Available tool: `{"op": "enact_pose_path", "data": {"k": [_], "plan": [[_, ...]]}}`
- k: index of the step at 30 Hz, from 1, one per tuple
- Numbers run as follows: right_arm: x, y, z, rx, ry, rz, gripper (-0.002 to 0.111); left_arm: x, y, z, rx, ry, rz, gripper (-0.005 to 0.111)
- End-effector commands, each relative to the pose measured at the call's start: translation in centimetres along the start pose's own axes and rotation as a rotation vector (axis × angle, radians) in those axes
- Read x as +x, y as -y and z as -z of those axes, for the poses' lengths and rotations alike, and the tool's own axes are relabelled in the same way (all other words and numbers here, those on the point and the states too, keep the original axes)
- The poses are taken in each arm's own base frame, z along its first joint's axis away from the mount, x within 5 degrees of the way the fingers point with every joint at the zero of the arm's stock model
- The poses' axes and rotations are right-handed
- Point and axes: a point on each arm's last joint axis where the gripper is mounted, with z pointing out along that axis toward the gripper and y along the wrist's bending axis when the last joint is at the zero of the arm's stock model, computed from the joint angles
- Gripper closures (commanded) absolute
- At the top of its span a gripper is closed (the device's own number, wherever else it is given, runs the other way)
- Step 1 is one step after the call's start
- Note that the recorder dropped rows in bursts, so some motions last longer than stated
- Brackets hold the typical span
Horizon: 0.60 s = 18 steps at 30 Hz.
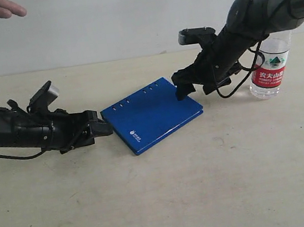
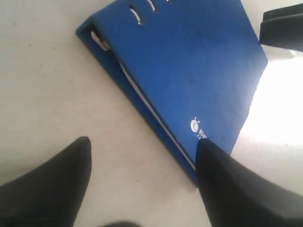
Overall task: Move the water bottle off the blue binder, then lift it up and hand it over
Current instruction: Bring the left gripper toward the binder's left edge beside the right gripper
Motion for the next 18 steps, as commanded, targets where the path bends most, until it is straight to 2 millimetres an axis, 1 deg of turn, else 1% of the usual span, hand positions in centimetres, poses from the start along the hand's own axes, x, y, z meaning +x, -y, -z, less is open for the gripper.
{"op": "enact_pose_path", "data": {"k": [1, 4, 8, 11, 13, 16, 18], "plan": [[0.6, -1.3, 0.1, -0.170, -0.062, 0.098, 0.038, -0.2, 0.2, -0.1, -0.001, 0.005, -0.017, 0.047], [1.3, -2.1, 0.0, -0.280, -0.118, 0.151, 0.038, -0.6, 0.4, -0.2, 0.006, 0.014, -0.024, 0.047], [1.6, -3.3, 0.4, -0.426, -0.137, 0.167, 0.039, -1.3, 0.6, -0.2, 0.007, 0.034, -0.066, 0.047], [1.9, -4.2, 1.0, -0.551, -0.164, 0.193, 0.047, -1.9, 0.2, -0.1, -0.044, 0.051, -0.085, 0.049], [2.0, -4.7, 1.3, -0.616, -0.178, 0.177, 0.055, -2.1, -0.1, -0.1, -0.082, 0.059, -0.090, 0.051], [1.9, -4.8, 1.4, -0.624, -0.171, 0.169, 0.063, -2.3, -0.4, 0.1, -0.094, 0.065, -0.087, 0.052], [1.9, -4.8, 1.4, -0.624, -0.171, 0.169, 0.064, -2.3, -0.2, 0.1, -0.070, 0.065, -0.086, 0.052]]}}
